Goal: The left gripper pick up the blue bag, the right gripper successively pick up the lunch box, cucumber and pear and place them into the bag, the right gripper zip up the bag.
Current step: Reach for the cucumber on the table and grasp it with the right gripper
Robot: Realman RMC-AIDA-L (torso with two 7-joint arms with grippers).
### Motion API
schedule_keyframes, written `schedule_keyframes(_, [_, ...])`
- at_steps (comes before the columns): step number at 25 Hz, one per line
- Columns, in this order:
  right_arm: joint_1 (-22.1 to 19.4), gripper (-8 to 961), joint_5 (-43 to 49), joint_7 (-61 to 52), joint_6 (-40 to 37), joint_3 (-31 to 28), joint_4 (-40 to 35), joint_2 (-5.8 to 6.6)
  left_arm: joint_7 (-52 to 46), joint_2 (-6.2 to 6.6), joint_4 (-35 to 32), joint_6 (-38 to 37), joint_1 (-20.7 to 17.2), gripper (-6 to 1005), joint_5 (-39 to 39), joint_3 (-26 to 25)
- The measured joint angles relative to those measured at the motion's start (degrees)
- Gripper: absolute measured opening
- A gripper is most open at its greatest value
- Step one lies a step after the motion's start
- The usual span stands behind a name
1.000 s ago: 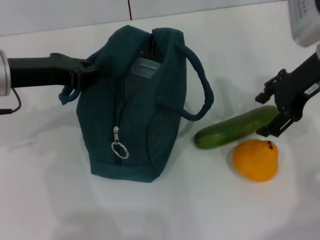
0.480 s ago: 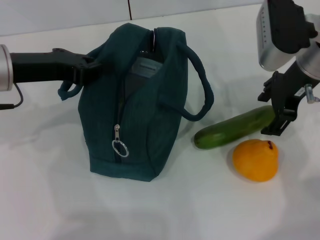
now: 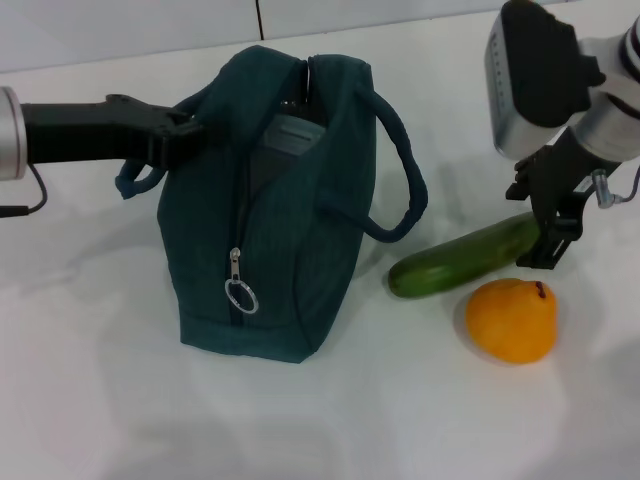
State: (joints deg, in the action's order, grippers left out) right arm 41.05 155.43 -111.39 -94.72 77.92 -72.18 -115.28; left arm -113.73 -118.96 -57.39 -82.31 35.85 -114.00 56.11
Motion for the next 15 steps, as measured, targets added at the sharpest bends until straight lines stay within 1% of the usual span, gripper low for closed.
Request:
schedule_keyframes(5, [0.28,871,0.48,-1.40,1.94,4.43,1.64,-0.10,0.00,0.03,0.00,-0.06,0.18,44,0.00,0.14])
schedule_keyframes(9, [0.36,849,1.06,-3.08,4.60,8.26,2.36,-0.14,0.00,0.05,0.00,-0.13,0.28,44,0.00,0.15])
schedule_keyframes(15, [1.47,815,1.83,-3.94,6.26,9.95,4.14,-0.50,0.00,-0.06,0.00,-0.19,0.68,44,-0.40,0.53])
